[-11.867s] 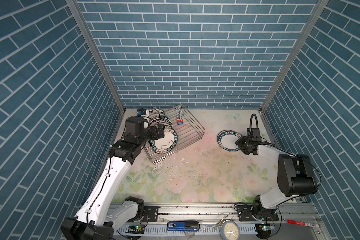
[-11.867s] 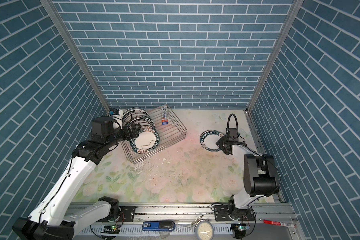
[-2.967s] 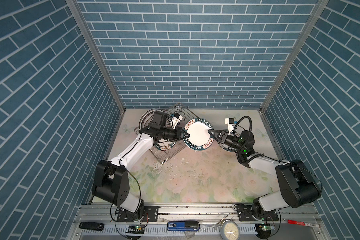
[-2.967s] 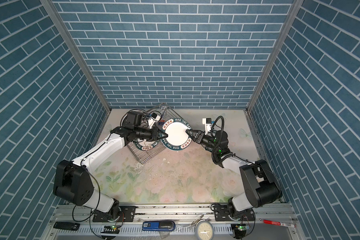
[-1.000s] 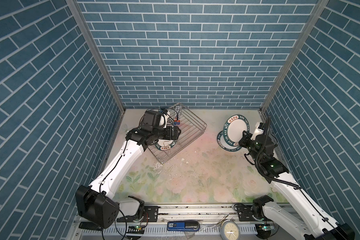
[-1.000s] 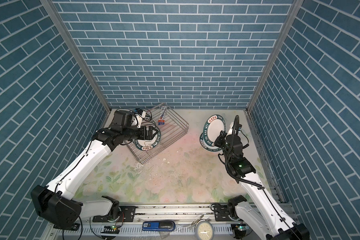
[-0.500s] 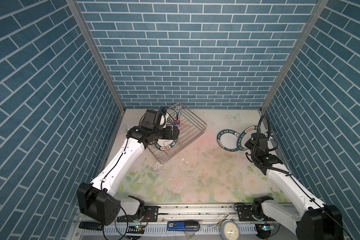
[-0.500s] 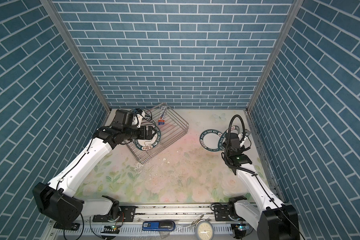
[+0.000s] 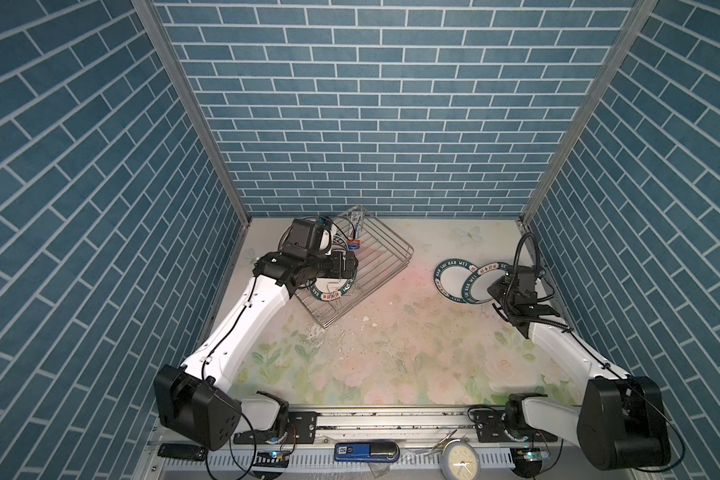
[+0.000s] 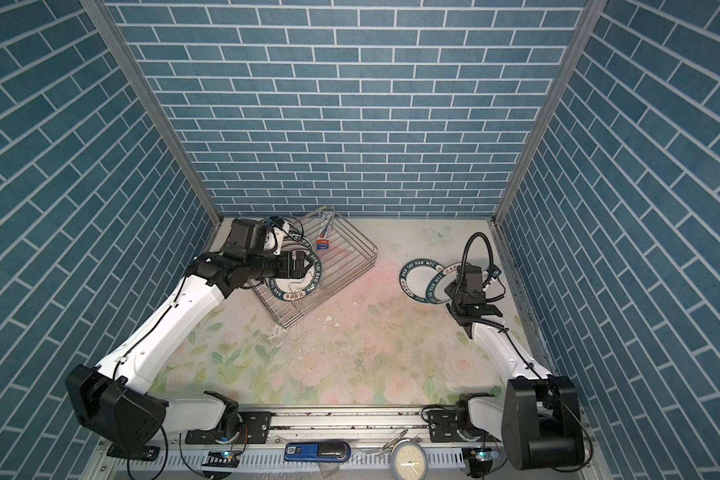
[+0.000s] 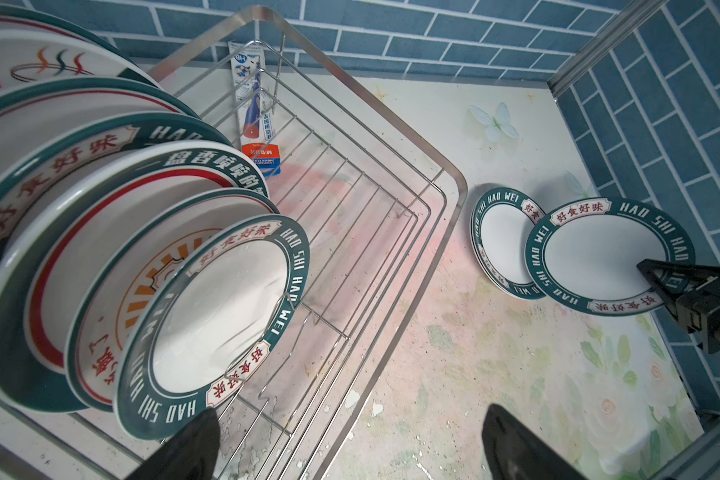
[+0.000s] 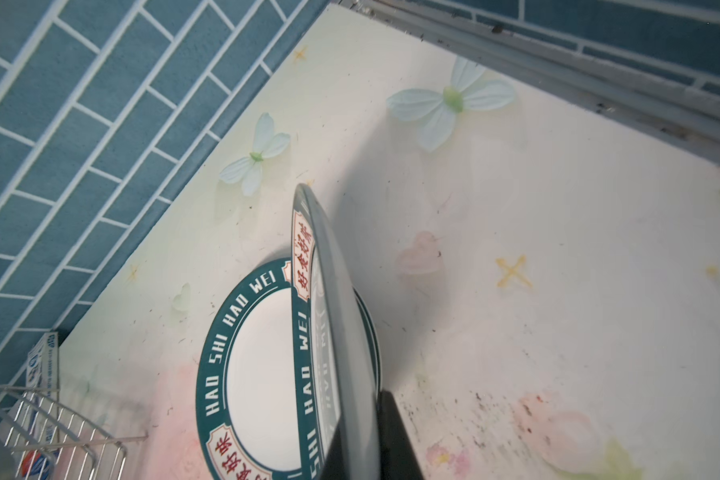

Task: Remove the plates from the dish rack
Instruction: 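Carry the plate with the right gripper while the left gripper returns to the rack, then lower the plate flat onto the green-rimmed plate and open the right gripper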

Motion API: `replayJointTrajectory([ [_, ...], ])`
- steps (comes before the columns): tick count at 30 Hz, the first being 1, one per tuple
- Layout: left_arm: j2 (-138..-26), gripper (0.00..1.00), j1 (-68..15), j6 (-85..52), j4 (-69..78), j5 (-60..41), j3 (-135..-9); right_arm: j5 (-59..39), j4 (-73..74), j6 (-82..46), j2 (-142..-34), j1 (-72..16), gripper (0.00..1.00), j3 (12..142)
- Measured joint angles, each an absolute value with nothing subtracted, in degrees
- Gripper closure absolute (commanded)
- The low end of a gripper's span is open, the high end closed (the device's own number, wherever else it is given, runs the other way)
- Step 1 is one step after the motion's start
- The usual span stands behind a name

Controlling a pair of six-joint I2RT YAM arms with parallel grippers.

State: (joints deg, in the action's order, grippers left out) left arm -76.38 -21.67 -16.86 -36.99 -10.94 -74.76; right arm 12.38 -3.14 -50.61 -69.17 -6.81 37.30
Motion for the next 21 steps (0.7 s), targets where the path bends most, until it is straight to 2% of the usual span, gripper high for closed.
replayJointTrajectory([
  [11, -73.71, 0.01, -21.67, -19.09, -32.56, -6.63, -70.87, 3.01, 2.44, -54.28, -75.61, -5.50, 0.99, 37.50],
  [14, -73.78, 0.01, -21.65, -19.29, -32.29, -6.26, -70.87, 1.41, 3.11, -55.09, -77.25, -5.34, 0.96, 38.24],
  [19, -73.58, 0.01, -21.63, -18.79, -32.01, -3.57, -70.87, -0.14, 2.28, -54.57, -79.02, -5.34, 0.81, 39.72],
  [21, -73.08, 0.01, -21.61, -18.37, -32.34, -2.04, -70.87, -0.47, 0.86, -53.78, -79.90, -5.34, 0.79, 39.90],
])
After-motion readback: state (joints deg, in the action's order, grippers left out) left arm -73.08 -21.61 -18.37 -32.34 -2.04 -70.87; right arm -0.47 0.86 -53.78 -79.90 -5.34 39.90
